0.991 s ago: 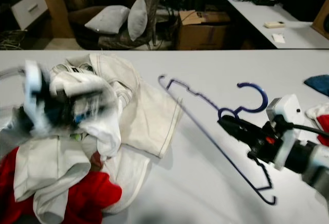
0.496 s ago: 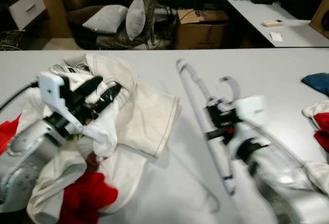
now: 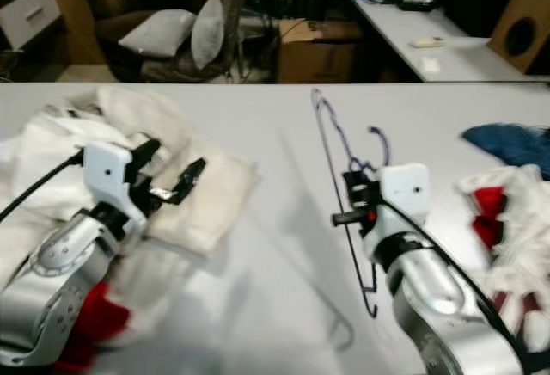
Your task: Hang hanger
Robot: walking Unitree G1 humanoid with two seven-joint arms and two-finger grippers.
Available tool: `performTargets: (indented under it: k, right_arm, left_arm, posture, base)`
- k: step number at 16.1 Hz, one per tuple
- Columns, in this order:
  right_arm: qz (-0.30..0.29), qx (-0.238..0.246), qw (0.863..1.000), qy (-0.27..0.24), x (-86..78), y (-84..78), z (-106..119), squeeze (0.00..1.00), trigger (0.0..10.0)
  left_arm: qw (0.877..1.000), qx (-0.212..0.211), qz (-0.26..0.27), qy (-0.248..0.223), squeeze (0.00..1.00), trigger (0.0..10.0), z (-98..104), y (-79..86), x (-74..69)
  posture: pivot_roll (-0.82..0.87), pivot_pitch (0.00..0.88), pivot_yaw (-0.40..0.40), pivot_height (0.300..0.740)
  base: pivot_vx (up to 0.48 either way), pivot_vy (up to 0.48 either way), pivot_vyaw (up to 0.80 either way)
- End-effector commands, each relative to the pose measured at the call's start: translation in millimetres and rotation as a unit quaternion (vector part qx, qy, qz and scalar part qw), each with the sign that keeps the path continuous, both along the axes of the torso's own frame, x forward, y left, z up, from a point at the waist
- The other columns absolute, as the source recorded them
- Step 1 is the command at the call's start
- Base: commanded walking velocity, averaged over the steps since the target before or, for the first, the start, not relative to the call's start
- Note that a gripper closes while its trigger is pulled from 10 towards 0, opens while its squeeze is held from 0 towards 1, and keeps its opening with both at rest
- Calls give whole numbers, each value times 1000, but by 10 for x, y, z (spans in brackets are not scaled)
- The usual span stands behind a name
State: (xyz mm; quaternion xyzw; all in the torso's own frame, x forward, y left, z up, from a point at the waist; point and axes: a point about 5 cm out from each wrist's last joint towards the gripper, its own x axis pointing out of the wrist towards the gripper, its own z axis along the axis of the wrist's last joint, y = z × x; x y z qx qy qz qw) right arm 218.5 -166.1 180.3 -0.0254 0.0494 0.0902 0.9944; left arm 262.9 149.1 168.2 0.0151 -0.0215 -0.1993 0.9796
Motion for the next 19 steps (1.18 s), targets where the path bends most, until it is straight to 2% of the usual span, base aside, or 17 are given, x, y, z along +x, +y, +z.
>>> performTargets:
  k: [1, 6, 8, 9, 11, 13, 15, 17, 19]
  right_arm:
    - [-7, -9, 1000, -2, 11, -30, -3, 0, 10000]
    - [-26, -2, 1000, 1, 4, -59, -68, 0, 10000]
    - [-22, -4, 1000, 4, -4, -49, -82, 0, 10000]
    - [-19, 4, 1000, 10, -8, -42, -91, 0, 10000]
    - [-18, 9, 1000, 11, -9, -40, -89, 0, 10000]
    - [-21, 5, 1000, 7, -5, -51, -79, 0, 10000]
    - [-27, 7, 1000, 5, 0, -75, -64, 0, 10000]
    - [-32, 6, 999, 3, 1, -110, -49, 0, 10000]
    - [-28, 3, 1000, 4, 0, -139, -41, 0, 10000]
  left_arm:
    - [1000, -1, -2, 3, 686, 10000, -30, -37, -9]
    - [1000, 3, -7, 4, 686, 10000, -80, -94, -12]
    - [999, -19, -14, 37, 502, 10000, -138, -121, -1]
    - [999, -24, -12, 38, 435, 10000, -137, -125, 3]
    - [999, -16, -14, 36, 380, 10000, -142, -129, 3]
    - [999, -9, -14, 43, 259, 10000, -158, -125, -1]
    - [999, -7, -16, 42, 0, 10000, -158, -129, -4]
    - [998, -8, -27, 50, 0, 10000, -181, -142, -18]
    - [996, -43, -41, 70, 0, 10000, -210, -174, -42]
  posture:
    - [-31, 0, 6, 740]
    - [-36, 0, 11, 740]
    - [-37, 0, 16, 740]
    - [-37, 0, 16, 740]
    - [-38, 0, 18, 740]
    - [-40, 0, 19, 740]
    - [-43, 0, 20, 740]
    - [-46, 0, 20, 740]
    - [-49, 6, 15, 740]
  base:
    - [0, -398, 0]
    - [0, -333, 0]
    - [0, 240, 0]
    - [0, 480, -781]
    - [0, 480, -781]
    - [0, 411, -781]
    - [0, 0, -609]
    - [0, 0, 0]
    - [0, 0, 0]
